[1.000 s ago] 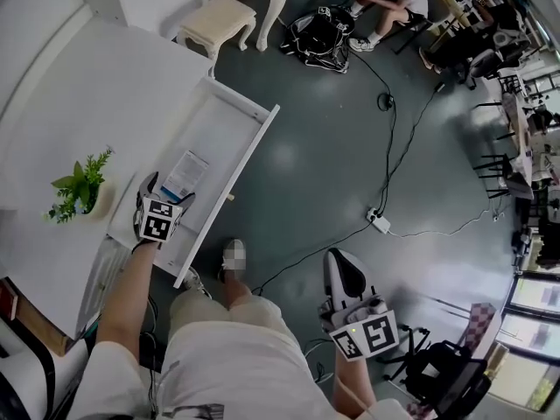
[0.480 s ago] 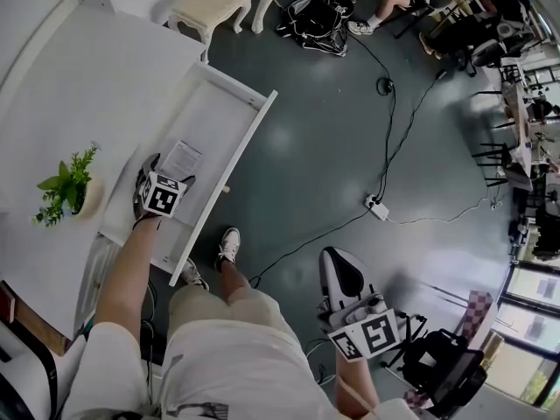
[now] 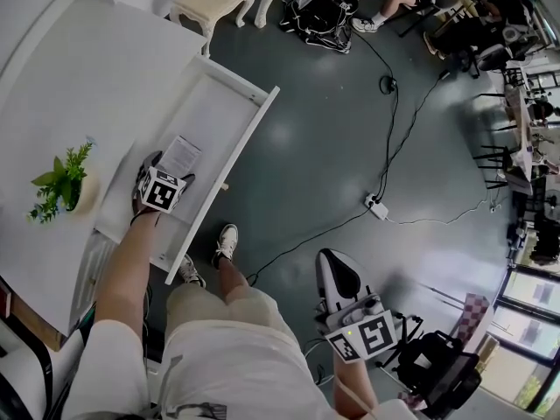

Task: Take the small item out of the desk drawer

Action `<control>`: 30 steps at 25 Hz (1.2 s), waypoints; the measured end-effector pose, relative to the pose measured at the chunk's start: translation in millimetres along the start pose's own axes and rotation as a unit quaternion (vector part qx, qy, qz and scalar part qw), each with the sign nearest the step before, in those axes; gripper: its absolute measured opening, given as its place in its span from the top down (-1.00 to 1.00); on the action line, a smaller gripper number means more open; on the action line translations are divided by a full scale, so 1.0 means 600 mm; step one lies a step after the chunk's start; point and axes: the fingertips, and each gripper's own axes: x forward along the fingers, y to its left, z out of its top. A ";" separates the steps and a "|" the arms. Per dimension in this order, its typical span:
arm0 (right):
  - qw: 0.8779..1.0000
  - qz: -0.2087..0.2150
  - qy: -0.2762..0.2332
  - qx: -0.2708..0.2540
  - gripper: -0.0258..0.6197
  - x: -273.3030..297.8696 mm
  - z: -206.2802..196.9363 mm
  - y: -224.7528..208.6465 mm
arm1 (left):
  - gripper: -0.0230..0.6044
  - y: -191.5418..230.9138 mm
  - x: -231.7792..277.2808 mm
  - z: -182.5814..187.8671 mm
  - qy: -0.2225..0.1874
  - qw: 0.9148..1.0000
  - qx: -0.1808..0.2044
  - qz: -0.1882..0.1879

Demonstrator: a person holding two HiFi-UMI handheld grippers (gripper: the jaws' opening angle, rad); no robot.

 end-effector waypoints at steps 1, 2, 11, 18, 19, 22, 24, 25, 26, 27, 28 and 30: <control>1.000 0.002 0.000 0.000 0.89 0.002 0.000 0.001 | -0.61 -0.001 -0.001 0.000 0.000 1.000 -0.001 0.001; 1.000 0.005 0.000 0.000 0.89 0.003 0.000 0.002 | -0.53 -0.002 -0.004 -0.001 0.002 1.000 -0.003 0.002; 0.999 0.031 -0.015 -0.005 0.89 0.015 0.010 0.036 | -0.50 -0.020 -0.047 -0.026 -0.005 0.999 -0.040 -0.001; 0.999 0.044 -0.028 -0.015 0.89 -0.002 0.021 0.081 | -0.50 -0.027 -0.122 -0.003 -0.067 0.997 -0.048 0.009; 0.998 0.048 -0.032 -0.017 0.89 -0.002 0.024 0.088 | -0.50 -0.025 -0.137 0.004 -0.081 0.995 -0.052 0.012; 0.997 0.064 -0.043 -0.024 0.89 -0.003 0.033 0.114 | -0.50 -0.019 -0.193 0.022 -0.122 0.990 -0.070 0.019; 0.996 0.073 -0.049 -0.027 0.89 -0.007 0.037 0.135 | -0.50 -0.021 -0.238 0.035 -0.151 0.985 -0.082 0.021; 0.995 0.077 -0.052 -0.027 0.89 -0.008 0.039 0.145 | -0.50 -0.021 -0.261 0.040 -0.166 0.982 -0.087 0.022; 0.995 0.081 -0.055 -0.028 0.89 -0.010 0.041 0.156 | -0.50 -0.022 -0.284 0.044 -0.180 0.979 -0.092 0.023; 0.994 0.084 -0.059 -0.030 0.89 -0.011 0.043 0.166 | -0.50 -0.021 -0.306 0.048 -0.194 0.976 -0.096 0.024; 0.994 0.087 -0.064 -0.033 0.89 -0.011 0.047 0.175 | -0.50 -0.020 -0.328 0.051 -0.207 0.973 -0.100 0.025; 0.993 0.087 -0.076 -0.038 0.89 -0.011 0.056 0.190 | -0.50 -0.015 -0.368 0.057 -0.234 0.966 -0.106 0.030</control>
